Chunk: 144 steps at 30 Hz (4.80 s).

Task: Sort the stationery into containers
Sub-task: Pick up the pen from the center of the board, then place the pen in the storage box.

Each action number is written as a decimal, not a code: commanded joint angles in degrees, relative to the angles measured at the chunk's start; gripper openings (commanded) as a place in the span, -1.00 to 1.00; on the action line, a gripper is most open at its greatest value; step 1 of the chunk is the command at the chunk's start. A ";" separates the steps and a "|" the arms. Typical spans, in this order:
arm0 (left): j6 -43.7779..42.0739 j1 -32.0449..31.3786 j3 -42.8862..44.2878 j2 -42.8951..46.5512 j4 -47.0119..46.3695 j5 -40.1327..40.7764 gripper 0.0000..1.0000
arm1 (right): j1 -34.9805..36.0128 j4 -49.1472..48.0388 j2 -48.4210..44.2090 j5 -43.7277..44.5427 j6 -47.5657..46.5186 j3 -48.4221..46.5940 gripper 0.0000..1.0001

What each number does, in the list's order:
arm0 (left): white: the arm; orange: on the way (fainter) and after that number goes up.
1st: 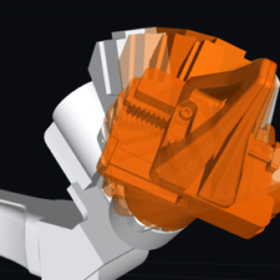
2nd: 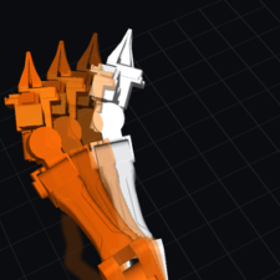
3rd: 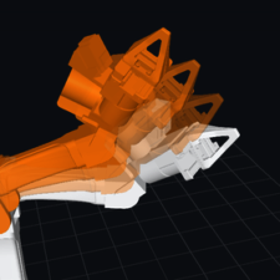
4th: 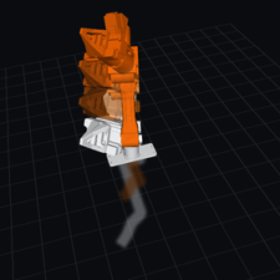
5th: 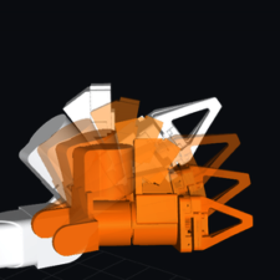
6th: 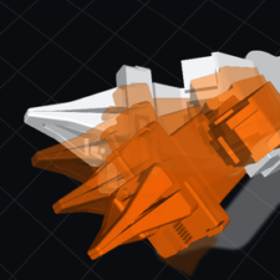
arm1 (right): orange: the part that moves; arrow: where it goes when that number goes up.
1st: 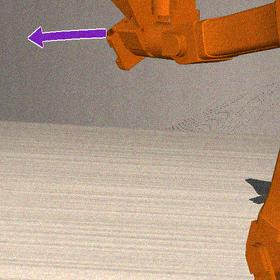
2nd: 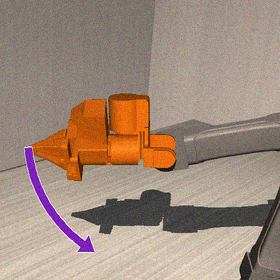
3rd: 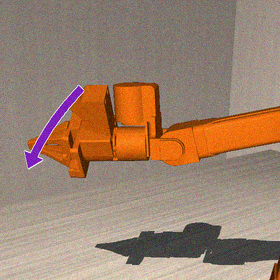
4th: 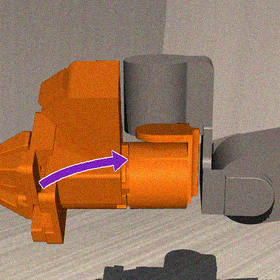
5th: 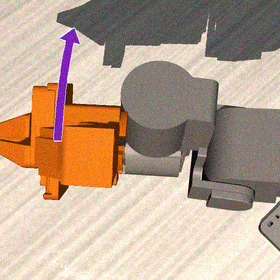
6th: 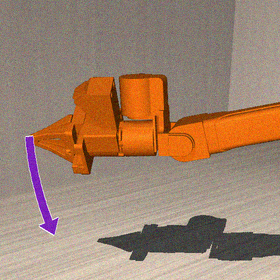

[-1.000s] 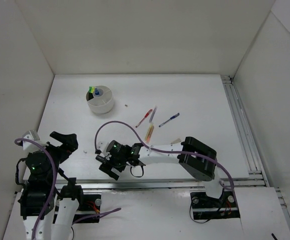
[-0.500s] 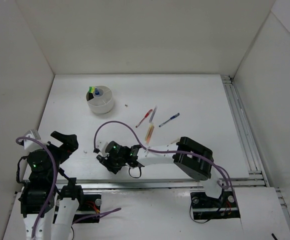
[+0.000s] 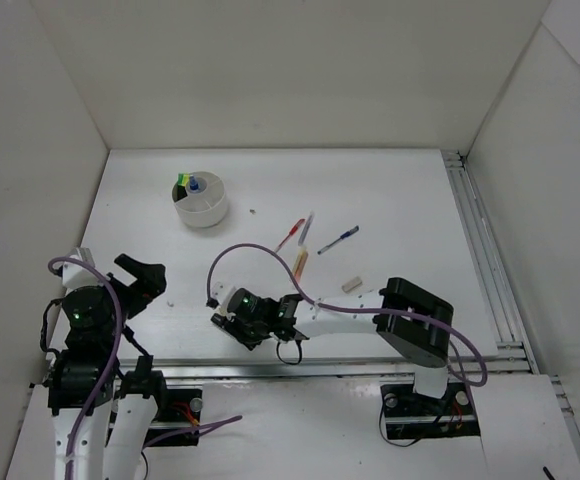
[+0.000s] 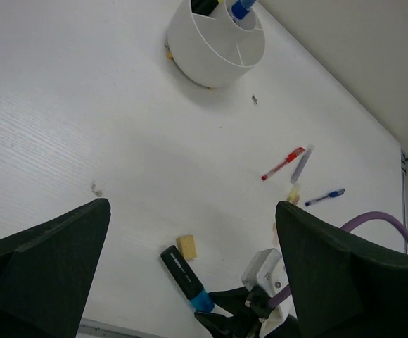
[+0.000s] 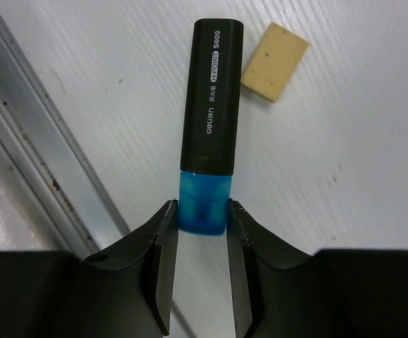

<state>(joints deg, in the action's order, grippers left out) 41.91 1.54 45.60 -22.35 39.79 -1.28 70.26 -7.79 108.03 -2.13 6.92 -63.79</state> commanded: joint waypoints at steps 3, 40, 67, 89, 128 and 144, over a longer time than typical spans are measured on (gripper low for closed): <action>-5.42 -0.13 -2.53 -3.57 -15.39 -17.22 0.99 | -5.12 7.43 -11.60 -4.96 7.22 -1.07 -0.95; -58.17 -53.48 2.64 -41.80 -36.54 -19.73 0.71 | -36.68 50.33 -19.87 -57.81 19.36 -8.63 -1.00; -53.79 -49.90 -2.27 -36.02 -48.58 -10.94 -1.00 | -40.72 50.42 -23.47 -44.46 15.85 -15.66 0.96; -35.77 5.04 11.96 -54.52 -65.26 -26.04 -1.00 | -54.87 45.06 -31.66 -33.99 13.21 -7.75 0.96; -33.39 6.46 38.52 -92.35 -70.02 -30.54 -1.00 | -60.06 43.56 -31.30 -35.57 9.08 -6.08 0.96; -33.65 5.93 35.61 -91.65 -67.30 -29.04 -0.75 | -60.15 43.48 -33.23 -36.01 8.99 -5.56 0.96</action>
<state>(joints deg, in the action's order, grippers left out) 8.36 7.77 80.79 -117.78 -24.71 -30.79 10.48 37.06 76.79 -36.88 16.40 -69.30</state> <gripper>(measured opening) 0.183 0.979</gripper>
